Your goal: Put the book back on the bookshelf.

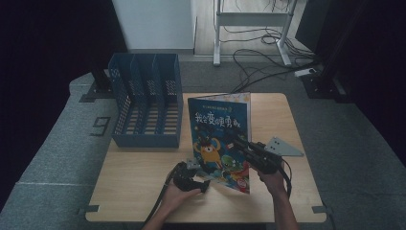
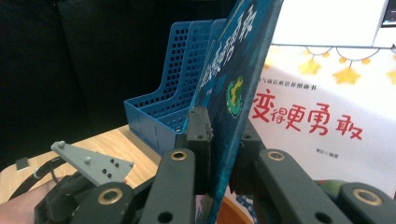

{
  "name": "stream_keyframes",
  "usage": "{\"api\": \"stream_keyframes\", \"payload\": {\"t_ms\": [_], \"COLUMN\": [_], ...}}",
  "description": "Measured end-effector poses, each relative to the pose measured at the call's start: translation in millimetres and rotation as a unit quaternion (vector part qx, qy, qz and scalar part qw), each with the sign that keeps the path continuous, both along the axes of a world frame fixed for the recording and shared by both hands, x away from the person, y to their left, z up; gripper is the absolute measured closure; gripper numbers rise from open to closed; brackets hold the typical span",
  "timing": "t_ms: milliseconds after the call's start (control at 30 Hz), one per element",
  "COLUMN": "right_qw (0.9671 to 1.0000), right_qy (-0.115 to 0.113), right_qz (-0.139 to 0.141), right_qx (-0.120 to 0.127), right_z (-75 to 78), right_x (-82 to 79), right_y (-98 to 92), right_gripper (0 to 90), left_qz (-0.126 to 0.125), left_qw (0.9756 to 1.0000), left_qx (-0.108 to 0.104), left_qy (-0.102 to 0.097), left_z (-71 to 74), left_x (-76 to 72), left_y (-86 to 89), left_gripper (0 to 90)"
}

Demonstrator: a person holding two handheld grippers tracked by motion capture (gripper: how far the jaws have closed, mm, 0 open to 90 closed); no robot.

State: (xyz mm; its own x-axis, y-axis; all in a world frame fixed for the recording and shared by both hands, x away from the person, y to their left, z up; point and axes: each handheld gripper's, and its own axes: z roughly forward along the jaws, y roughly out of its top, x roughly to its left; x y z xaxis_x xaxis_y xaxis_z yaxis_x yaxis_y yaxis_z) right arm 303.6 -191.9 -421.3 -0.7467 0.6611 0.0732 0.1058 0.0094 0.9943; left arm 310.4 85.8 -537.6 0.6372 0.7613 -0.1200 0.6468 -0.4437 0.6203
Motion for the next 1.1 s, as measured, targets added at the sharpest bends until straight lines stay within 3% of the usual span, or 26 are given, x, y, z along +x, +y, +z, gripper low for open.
{"api": "stream_keyframes", "payload": {"t_ms": [200, 300, 467, 867, 1100], "right_qw": [1.0000, 1.0000, 0.9999, 0.9997, 0.9994], "right_qy": [0.001, 0.001, 0.000, 0.002, 0.006], "right_qz": [0.003, 0.004, 0.009, 0.016, 0.023], "right_qx": [0.000, -0.002, -0.005, -0.019, -0.025], "right_z": [-1.9, -2.3, -3.2, -4.6, -6.5], "right_x": [-7.8, -11.3, -16.1, -23.3, -28.0], "right_y": [-2.4, -3.0, -4.6, -9.6, -13.9], "right_gripper": [81.4, 81.5, 81.7, 81.4, 81.3], "left_qz": [0.002, 0.010, 0.016, 0.015, 0.013], "left_qw": [1.0000, 0.9994, 0.9983, 0.9960, 0.9932], "left_qx": [-0.006, -0.014, -0.032, -0.061, -0.077], "left_qy": [-0.005, -0.030, -0.046, -0.063, -0.087], "left_z": [-0.2, 4.1, 10.1, 22.5, 36.0], "left_x": [-4.1, -7.7, -8.3, -2.2, 0.9], "left_y": [6.7, 11.9, 17.6, 21.4, 23.6], "left_gripper": [17.3, 19.0, 19.0, 19.3, 19.7]}}
